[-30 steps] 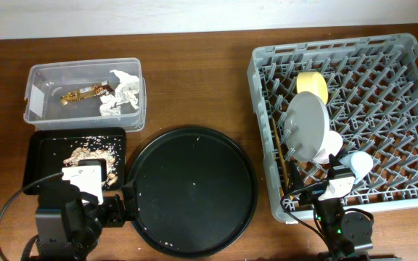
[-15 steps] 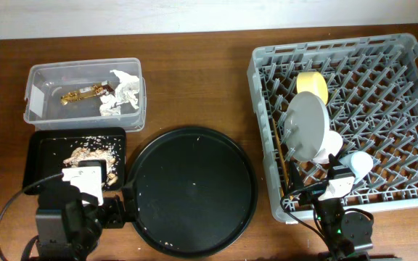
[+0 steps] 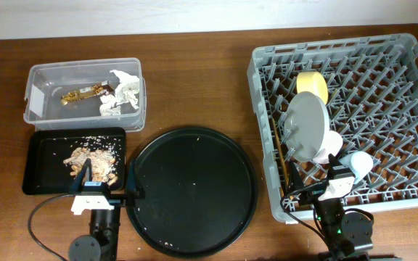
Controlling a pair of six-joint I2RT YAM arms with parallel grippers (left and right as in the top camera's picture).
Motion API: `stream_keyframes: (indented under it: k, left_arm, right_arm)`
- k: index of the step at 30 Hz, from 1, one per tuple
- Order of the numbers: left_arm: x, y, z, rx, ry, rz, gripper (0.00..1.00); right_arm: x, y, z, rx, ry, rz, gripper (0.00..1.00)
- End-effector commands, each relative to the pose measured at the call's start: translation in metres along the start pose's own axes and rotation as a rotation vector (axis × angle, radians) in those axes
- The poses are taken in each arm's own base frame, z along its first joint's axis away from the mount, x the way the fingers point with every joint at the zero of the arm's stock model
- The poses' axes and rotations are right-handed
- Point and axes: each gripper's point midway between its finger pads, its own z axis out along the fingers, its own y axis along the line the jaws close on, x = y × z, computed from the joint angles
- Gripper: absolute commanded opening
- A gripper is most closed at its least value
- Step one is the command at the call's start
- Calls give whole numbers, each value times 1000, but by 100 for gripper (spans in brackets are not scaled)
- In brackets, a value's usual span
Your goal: Sort waste into correct bins and load items into the dishwasher rack
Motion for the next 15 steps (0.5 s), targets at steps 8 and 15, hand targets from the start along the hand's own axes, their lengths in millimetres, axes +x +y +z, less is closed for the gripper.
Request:
stream_keyframes:
  k: [8,15]
  left_arm:
    - [59,-4,-6,39,216,93,99]
    - [59,-4,-6,39,216,92,99]
  right_arm:
    - [2,1,0,-10,3,-4,99]
    - [2,1,0,-10,3,-4,99]
